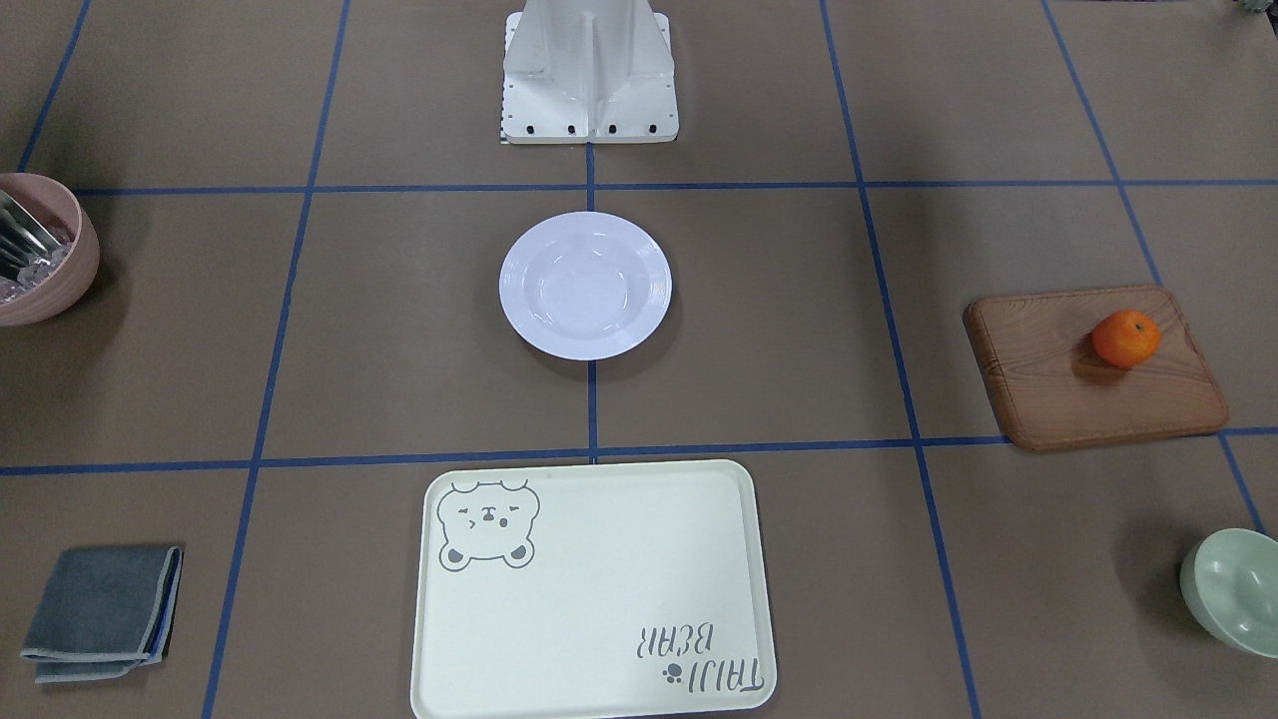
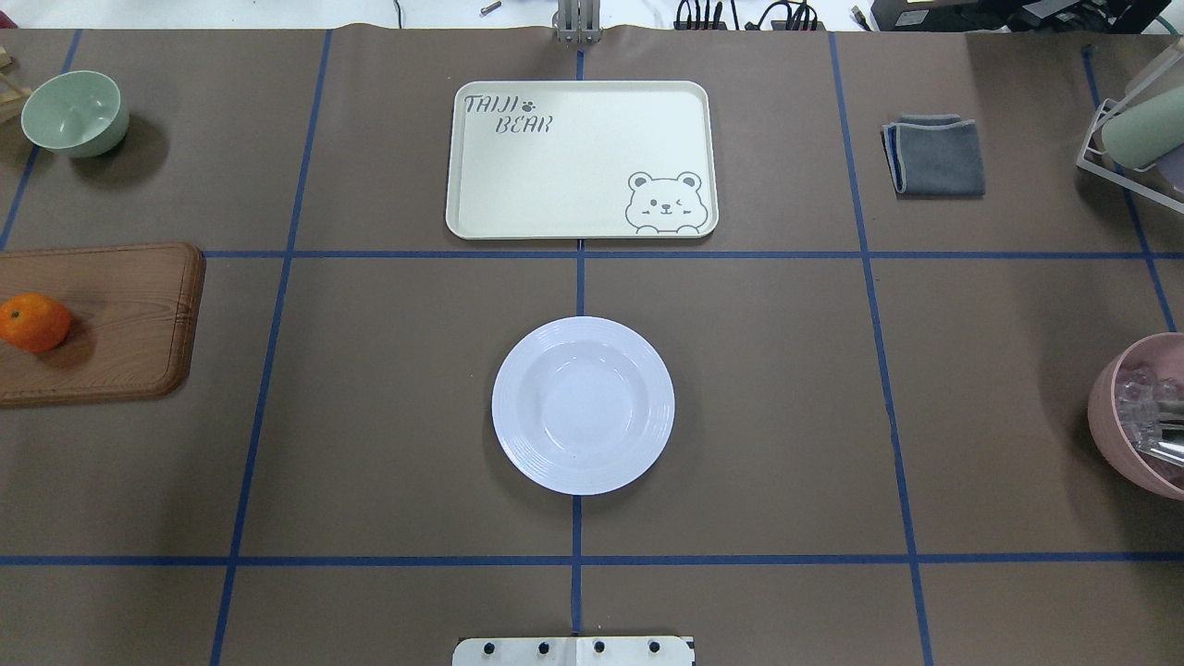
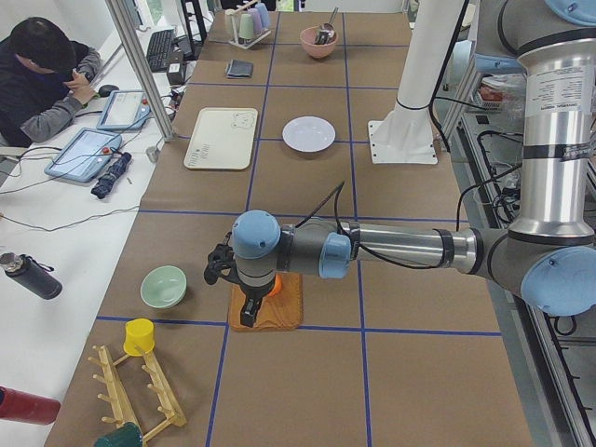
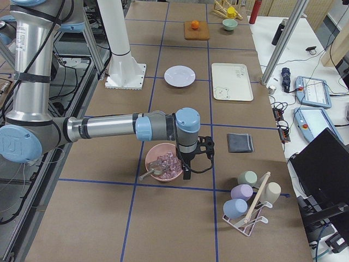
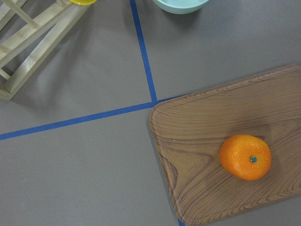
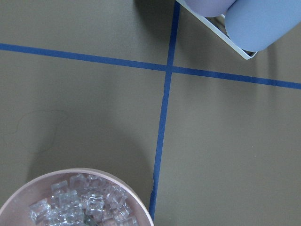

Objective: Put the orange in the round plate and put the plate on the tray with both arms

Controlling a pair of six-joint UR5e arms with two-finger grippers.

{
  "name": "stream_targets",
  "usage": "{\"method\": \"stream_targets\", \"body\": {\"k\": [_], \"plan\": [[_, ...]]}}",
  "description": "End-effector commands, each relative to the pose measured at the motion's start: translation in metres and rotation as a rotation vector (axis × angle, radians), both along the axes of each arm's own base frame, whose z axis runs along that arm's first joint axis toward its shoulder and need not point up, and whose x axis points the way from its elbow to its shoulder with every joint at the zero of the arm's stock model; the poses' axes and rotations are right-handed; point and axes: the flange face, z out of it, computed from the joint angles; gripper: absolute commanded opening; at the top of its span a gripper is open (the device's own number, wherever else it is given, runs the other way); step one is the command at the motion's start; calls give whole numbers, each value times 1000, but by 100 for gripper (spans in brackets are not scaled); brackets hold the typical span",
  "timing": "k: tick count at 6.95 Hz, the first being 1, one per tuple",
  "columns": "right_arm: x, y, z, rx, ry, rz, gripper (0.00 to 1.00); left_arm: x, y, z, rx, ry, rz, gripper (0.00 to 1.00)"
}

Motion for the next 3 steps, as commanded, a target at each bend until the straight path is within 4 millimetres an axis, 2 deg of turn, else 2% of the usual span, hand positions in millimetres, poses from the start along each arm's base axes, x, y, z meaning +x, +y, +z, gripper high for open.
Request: {"method": "stream_targets", "body": {"k": [1, 3], "plan": [[0, 0, 0, 0, 2, 0, 100, 0, 0, 0, 4, -5, 4, 98], [-2, -11, -15, 33, 1, -3, 100, -1, -2, -9, 21, -7, 2, 98]]}}
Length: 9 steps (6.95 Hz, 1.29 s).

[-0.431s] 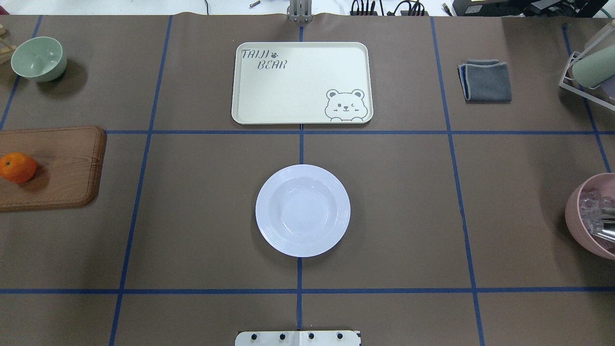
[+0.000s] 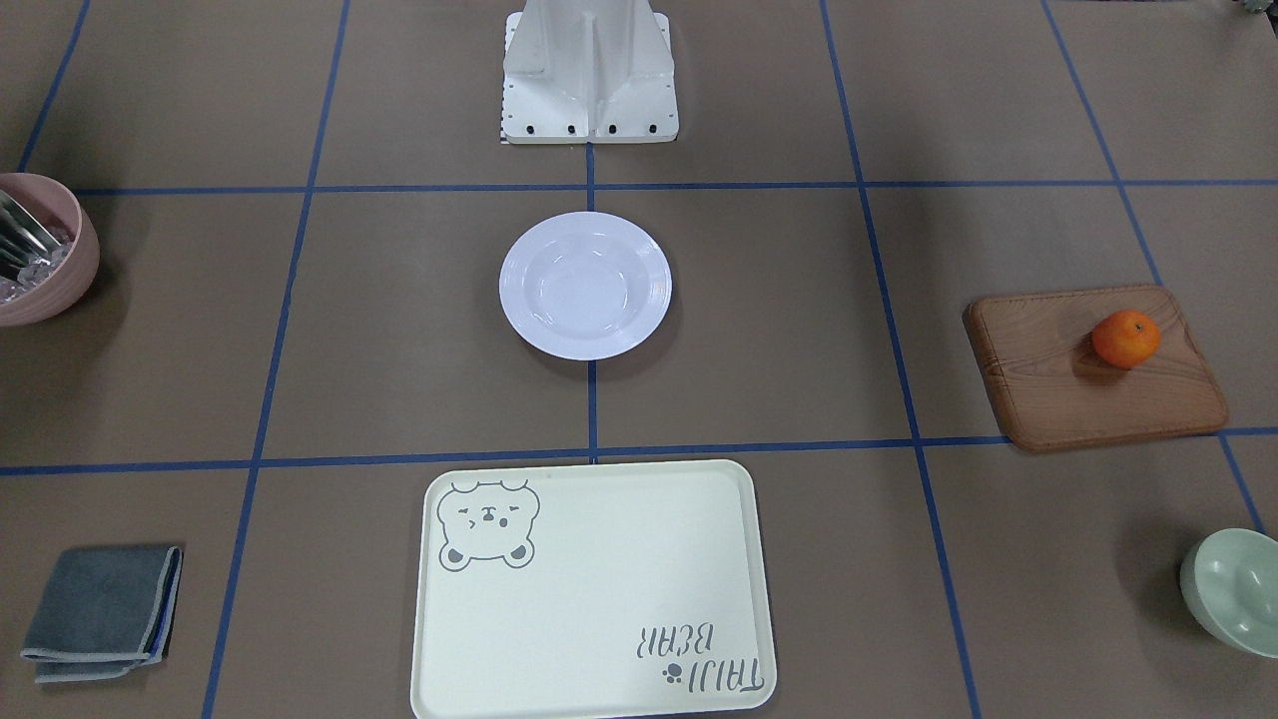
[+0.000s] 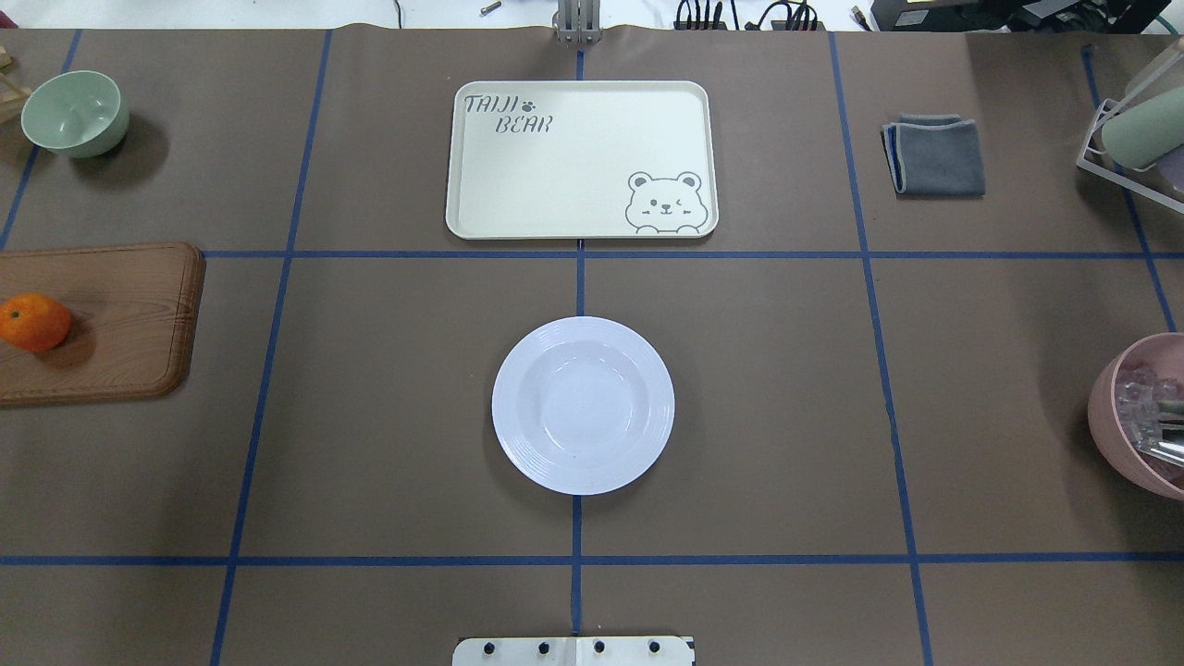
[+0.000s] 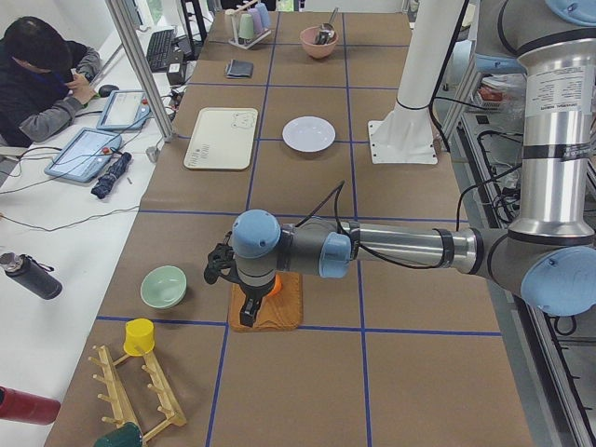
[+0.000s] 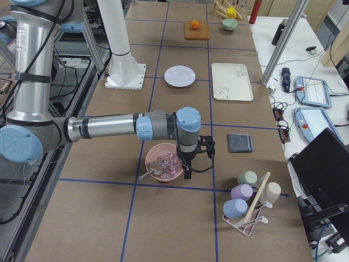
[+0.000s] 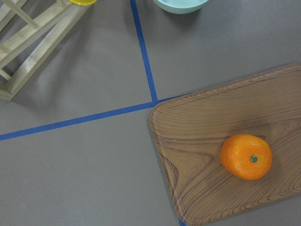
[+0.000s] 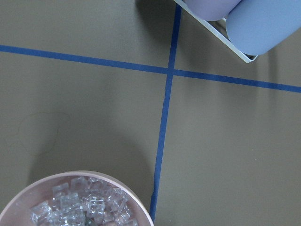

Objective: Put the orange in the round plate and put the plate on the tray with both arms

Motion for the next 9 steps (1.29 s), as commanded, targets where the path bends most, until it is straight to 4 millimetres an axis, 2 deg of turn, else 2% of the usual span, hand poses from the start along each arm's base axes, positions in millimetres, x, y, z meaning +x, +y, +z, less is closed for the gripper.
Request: {"method": "stream_targets", "body": {"k": [1, 2, 4, 5, 6, 8, 9], "plan": [[-1, -13, -15, 41, 0, -8, 100, -1, -4, -14, 34, -7, 1, 98], [-1, -20, -20, 53, 2, -8, 100, -1, -6, -19, 87, -10, -2, 98], [-2, -49, -63, 139, -8, 2, 100, -3, -15, -34, 235, -38, -11, 98], [-2, -53, -70, 218, -10, 3, 100, -7, -31, -45, 368, -83, -28, 98], [-3, -57, -66, 255, -15, 27, 100, -7, -36, -41, 356, -78, -59, 98], [-2, -52, -61, 309, -27, 45, 100, -7, -36, -46, 326, -49, -123, 98], [-3, -54, -68, 344, -38, 60, 100, -5, -38, -55, 359, -47, -124, 98]]}}
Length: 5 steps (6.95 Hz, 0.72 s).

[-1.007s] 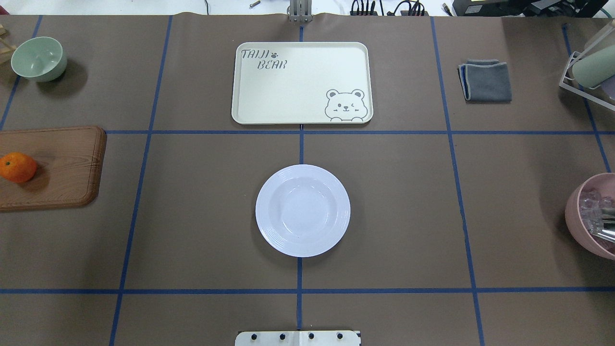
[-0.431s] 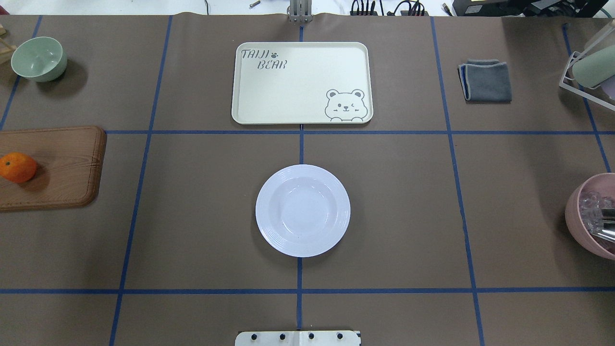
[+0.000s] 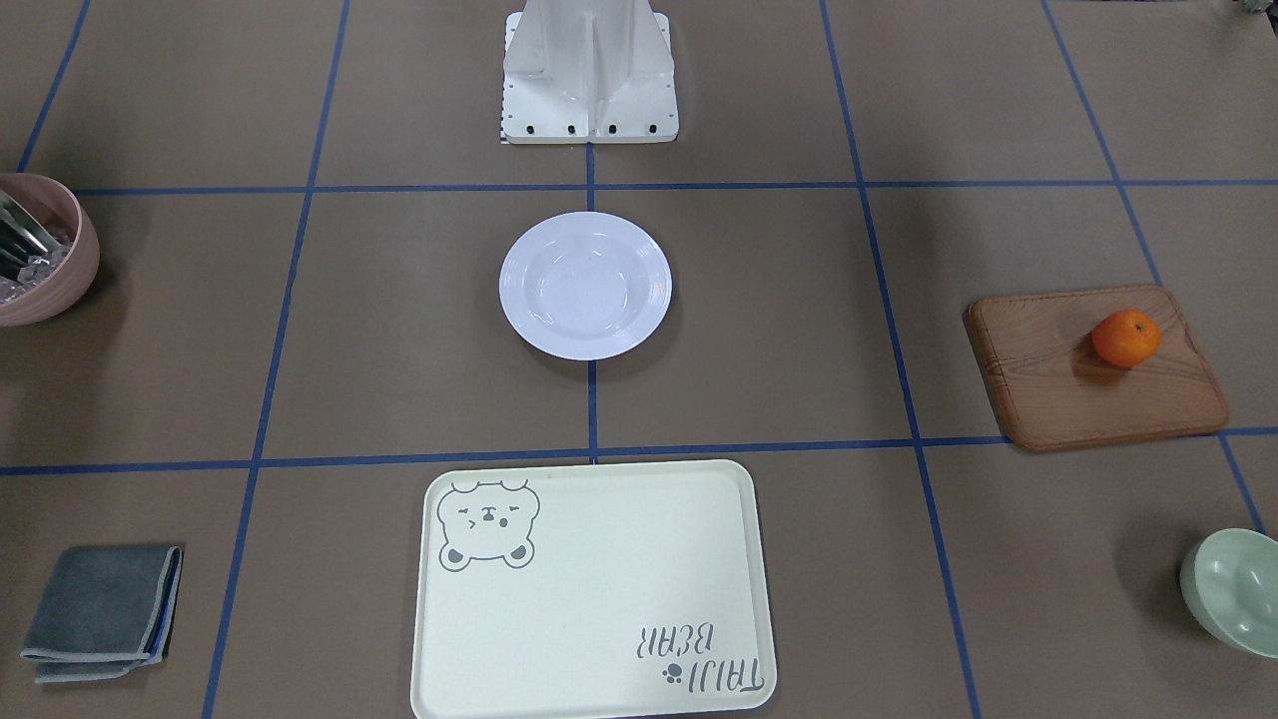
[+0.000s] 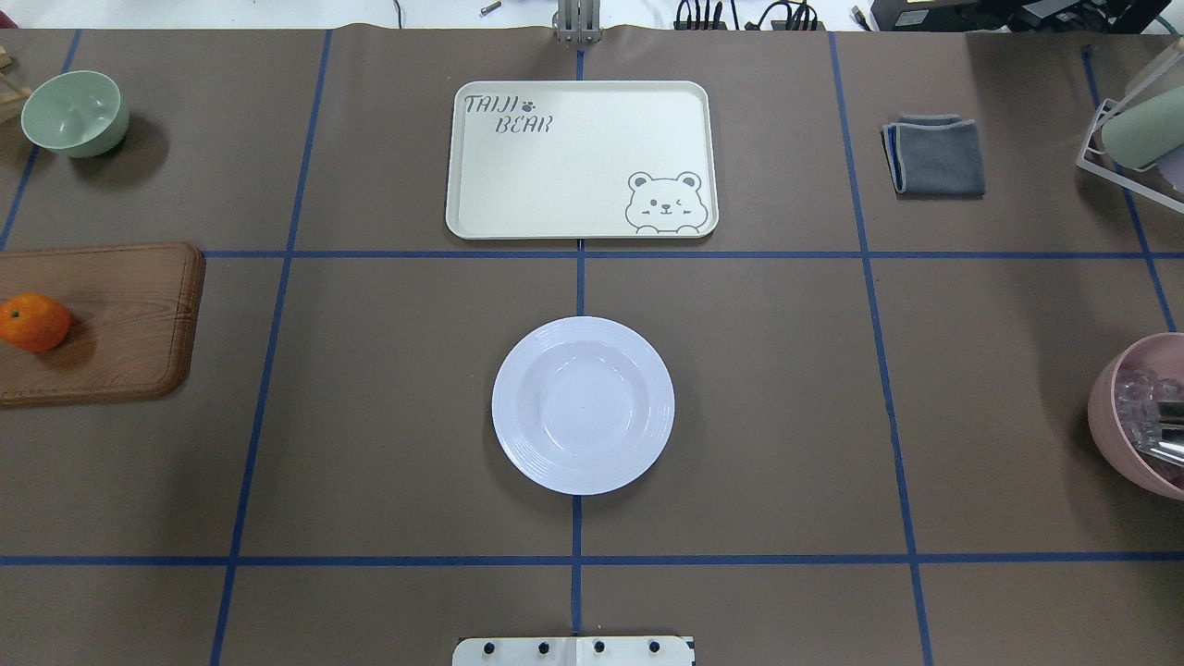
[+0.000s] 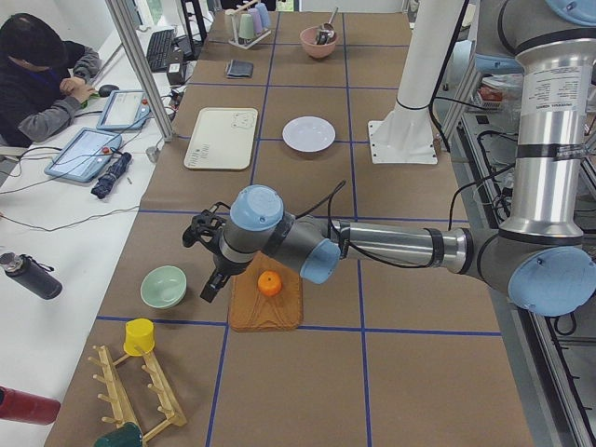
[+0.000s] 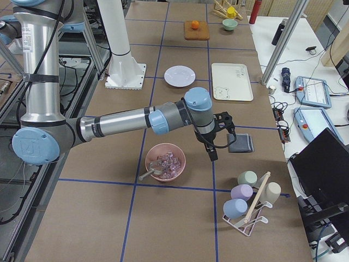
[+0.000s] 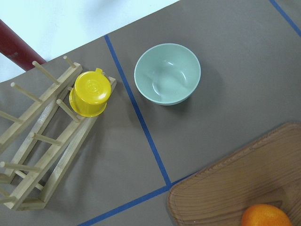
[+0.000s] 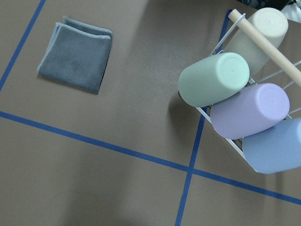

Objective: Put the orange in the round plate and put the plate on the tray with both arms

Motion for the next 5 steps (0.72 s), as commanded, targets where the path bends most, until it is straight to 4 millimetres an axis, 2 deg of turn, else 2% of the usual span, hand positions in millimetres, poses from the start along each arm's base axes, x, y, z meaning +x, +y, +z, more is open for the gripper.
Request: {"method": "stream_targets", "body": {"k": [1, 2, 3, 4, 5], "plan": [[-11, -5, -19, 75, -51, -2, 100, 27, -11, -10, 55, 0, 38, 98], [-34, -7, -31, 72, -104, -32, 100, 69, -21, -11, 56, 2, 113, 98], [-69, -4, -52, -6, -179, 19, 100, 75, -20, 3, -21, 33, 81, 99], [-110, 3, -77, -101, -268, 83, 100, 100, -18, 10, -95, 78, 45, 99], [-142, 12, -92, -151, -324, 122, 100, 123, -14, 29, -107, 99, 57, 99]]}}
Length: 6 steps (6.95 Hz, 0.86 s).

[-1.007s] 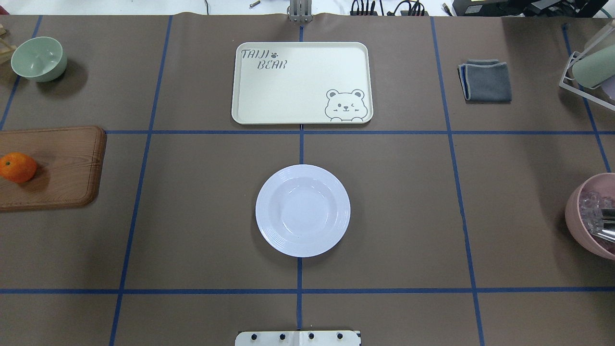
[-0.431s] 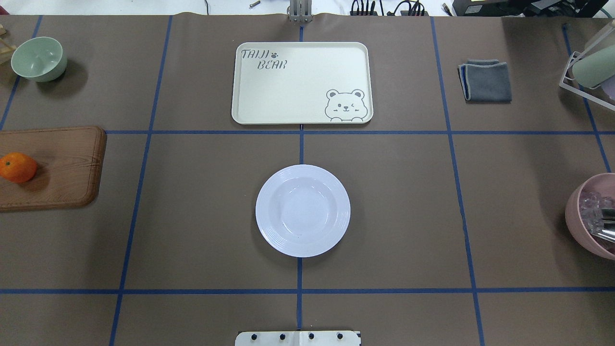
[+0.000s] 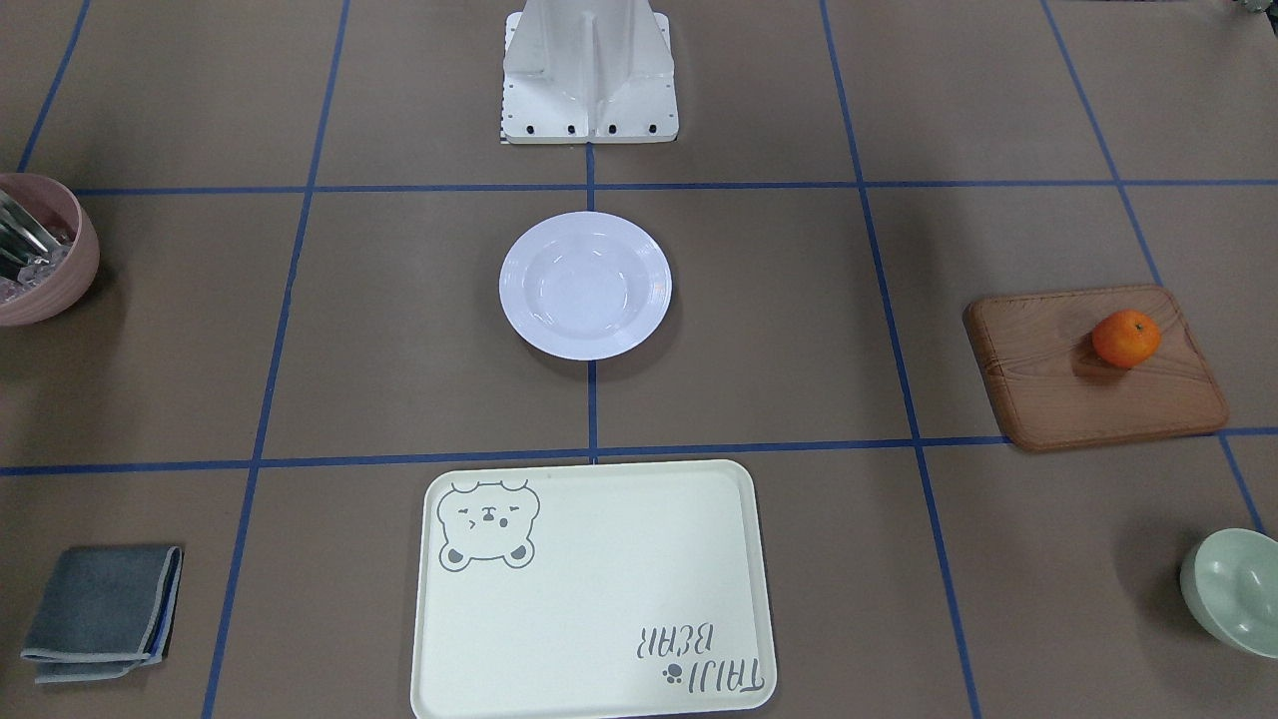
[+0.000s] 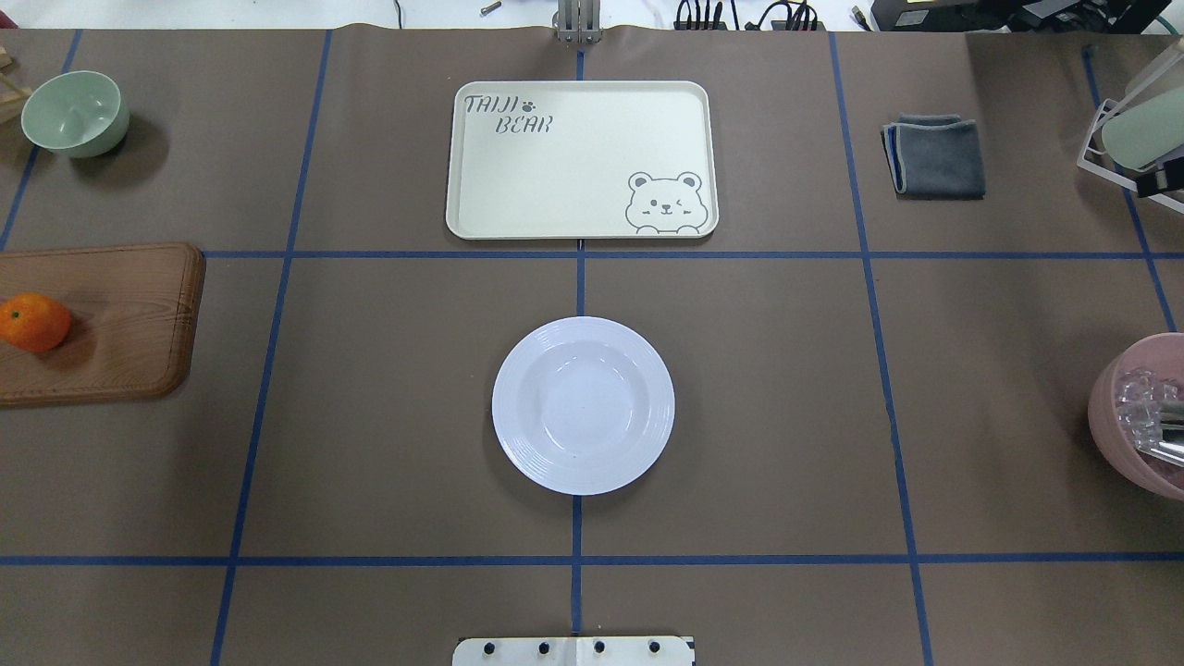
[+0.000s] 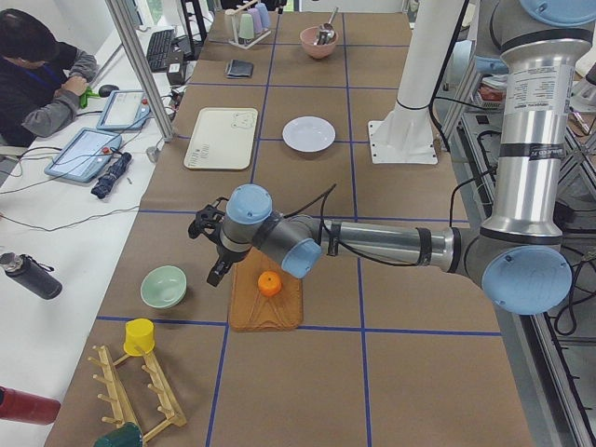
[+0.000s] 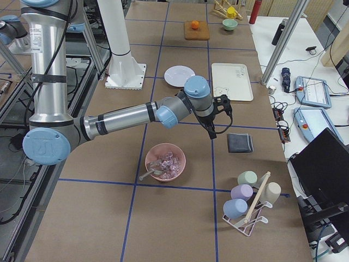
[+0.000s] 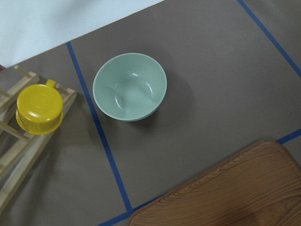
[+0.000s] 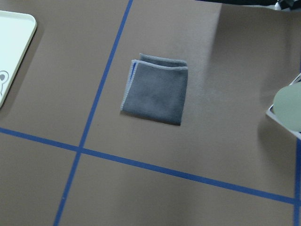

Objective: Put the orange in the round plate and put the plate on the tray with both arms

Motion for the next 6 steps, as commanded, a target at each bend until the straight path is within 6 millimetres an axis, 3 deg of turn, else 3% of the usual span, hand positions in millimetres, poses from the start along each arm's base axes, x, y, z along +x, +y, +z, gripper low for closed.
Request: {"method": "stream_targets", "body": {"k": [1, 2, 3, 6], "plan": [[-70, 19, -31, -127, -98, 53, 100, 53, 8, 40, -83, 53, 7, 99], [-89, 27, -30, -166, -81, 87, 100, 79, 17, 52, -114, 60, 39, 99], [-99, 31, -19, -160, -40, 103, 100, 88, 24, 57, -125, 58, 59, 99], [-103, 32, -19, -156, -38, 95, 100, 102, 32, 61, -122, 57, 91, 99]]}}
